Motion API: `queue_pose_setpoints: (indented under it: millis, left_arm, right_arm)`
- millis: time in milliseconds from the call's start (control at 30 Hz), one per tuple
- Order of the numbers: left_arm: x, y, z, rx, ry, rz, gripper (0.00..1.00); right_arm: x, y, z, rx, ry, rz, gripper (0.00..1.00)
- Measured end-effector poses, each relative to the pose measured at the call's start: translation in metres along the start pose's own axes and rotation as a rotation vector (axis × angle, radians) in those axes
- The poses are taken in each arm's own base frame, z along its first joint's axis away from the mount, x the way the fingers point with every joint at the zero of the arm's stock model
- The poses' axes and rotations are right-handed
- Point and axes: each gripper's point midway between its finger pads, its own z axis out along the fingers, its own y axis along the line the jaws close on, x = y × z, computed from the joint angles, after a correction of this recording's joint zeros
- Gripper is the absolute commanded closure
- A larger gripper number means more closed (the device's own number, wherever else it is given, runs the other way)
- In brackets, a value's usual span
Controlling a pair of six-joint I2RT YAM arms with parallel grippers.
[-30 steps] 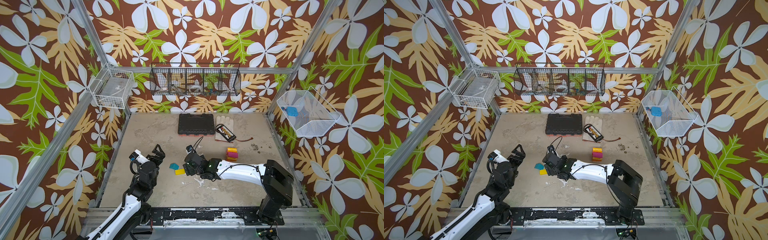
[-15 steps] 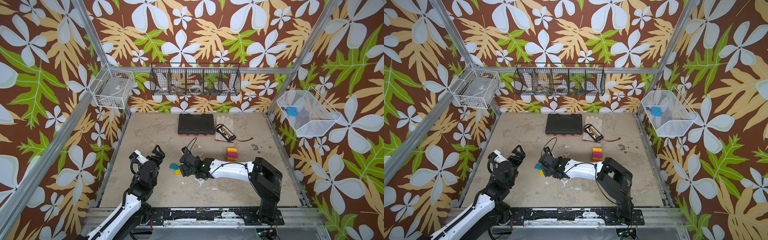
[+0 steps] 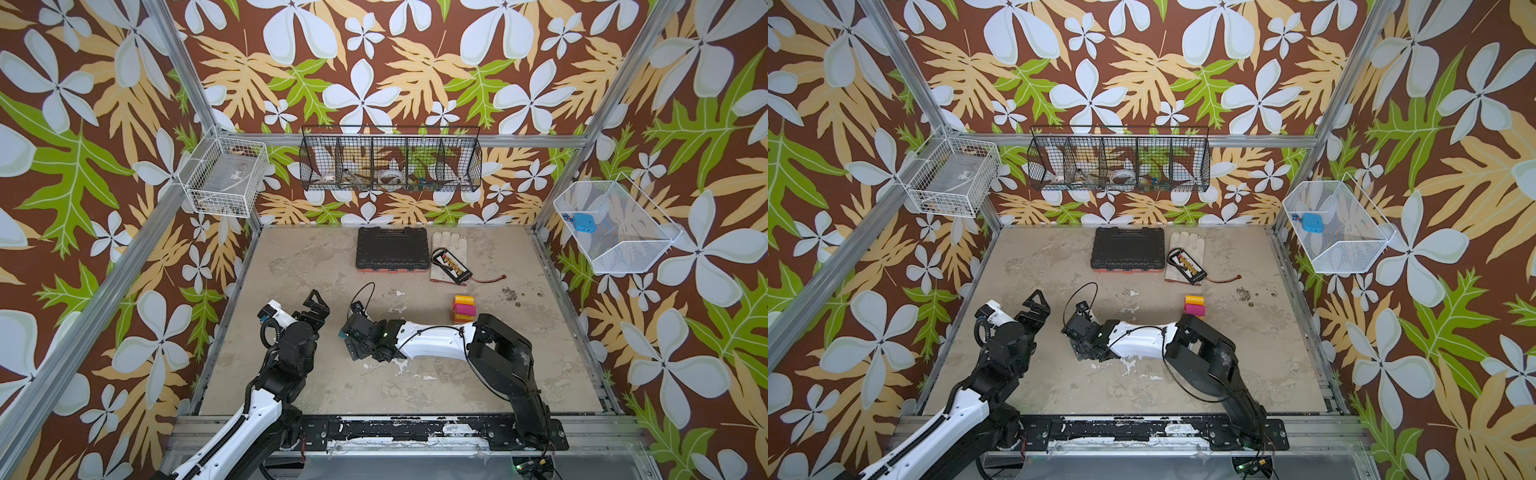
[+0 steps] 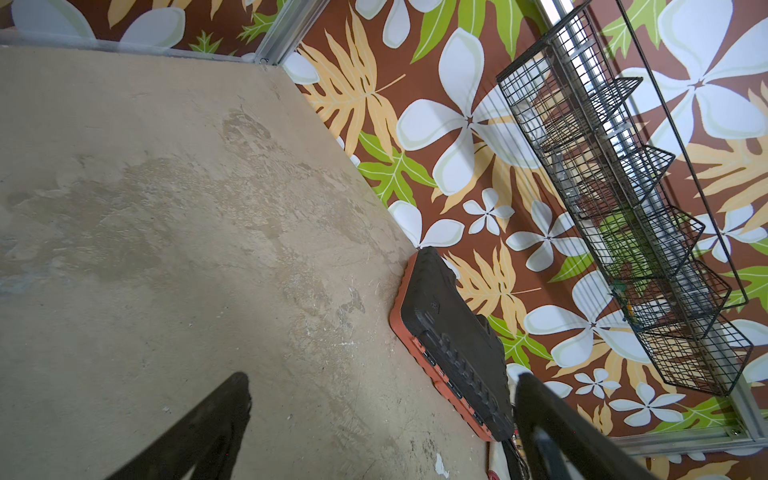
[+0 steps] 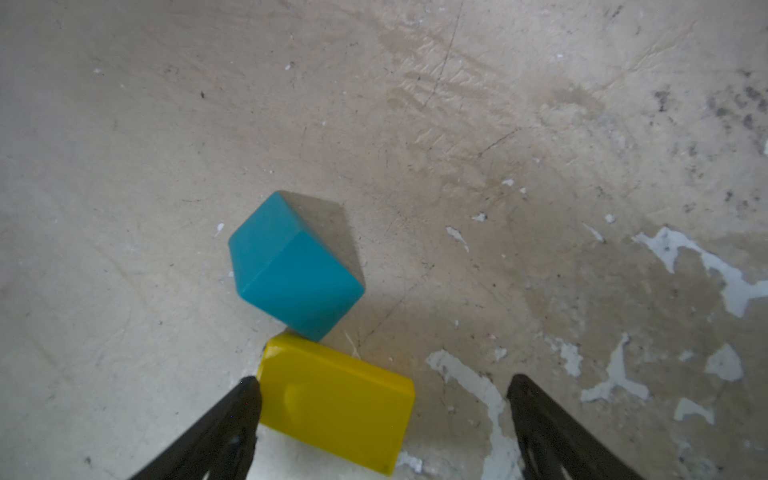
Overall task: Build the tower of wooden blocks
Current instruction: 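Lower the right gripper onto the yellow rectangular block and close on it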
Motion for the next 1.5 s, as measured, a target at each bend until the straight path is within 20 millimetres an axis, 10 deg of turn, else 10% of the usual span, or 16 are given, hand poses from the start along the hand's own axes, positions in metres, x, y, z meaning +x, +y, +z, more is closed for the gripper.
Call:
queue_pose_setpoints:
  millis: [400, 1167, 1500]
  left_arm:
    - [0.000, 0.000, 0.000, 0.000, 0.001, 0.000, 0.00]
    - [0.001, 0.000, 0.000, -0.002, 0.002, 0.002, 0.00]
    - [0.001, 0.000, 0.000, 0.000, 0.005, 0.002, 0.00]
  right_arm:
    - [0.007, -0.013, 0.010, 0.050, 0.018, -0.003, 0.17]
    - [0.047, -0.109, -0.034, 0.204, 0.027, 0.098, 0.12]
    - [0.028, -0.083, -0.033, 0.101, 0.009, 0.168, 0.10]
